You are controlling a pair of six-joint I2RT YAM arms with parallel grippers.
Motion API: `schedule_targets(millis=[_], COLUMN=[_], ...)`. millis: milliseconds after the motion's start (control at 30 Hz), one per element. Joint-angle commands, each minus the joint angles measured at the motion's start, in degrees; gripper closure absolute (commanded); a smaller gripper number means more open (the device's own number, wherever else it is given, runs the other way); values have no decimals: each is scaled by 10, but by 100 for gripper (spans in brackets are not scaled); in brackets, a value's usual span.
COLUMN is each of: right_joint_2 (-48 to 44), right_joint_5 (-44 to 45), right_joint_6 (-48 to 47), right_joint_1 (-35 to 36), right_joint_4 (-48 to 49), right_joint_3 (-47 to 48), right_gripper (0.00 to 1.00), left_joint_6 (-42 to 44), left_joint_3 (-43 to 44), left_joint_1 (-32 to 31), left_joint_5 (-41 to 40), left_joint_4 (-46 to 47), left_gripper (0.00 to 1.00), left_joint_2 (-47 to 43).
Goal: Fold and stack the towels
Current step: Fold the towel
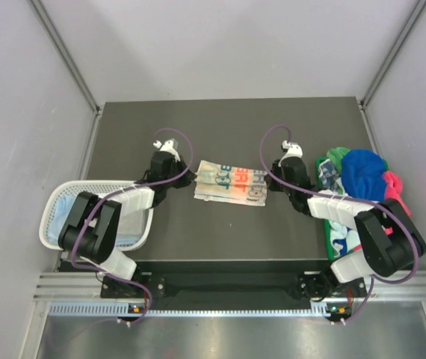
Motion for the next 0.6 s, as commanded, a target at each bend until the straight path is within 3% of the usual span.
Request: schedule_targets(millis=[0,567], right_joint_2=[-34,-56], right_joint_5=[42,54], right_joint_6=[4,37], right_joint_1=[3,32], right_joint_4=[17,53], right_joint_3=[-11,-80], right_gripper=[100,100], left_joint_6=[-1,-5], left_joint_3=[-12,-54], left_joint_1=[1,-8], left_joint_5=[-13,-13], left_joint_4=[36,41], left_gripper=[100,100], left_joint_2=[-33,-45])
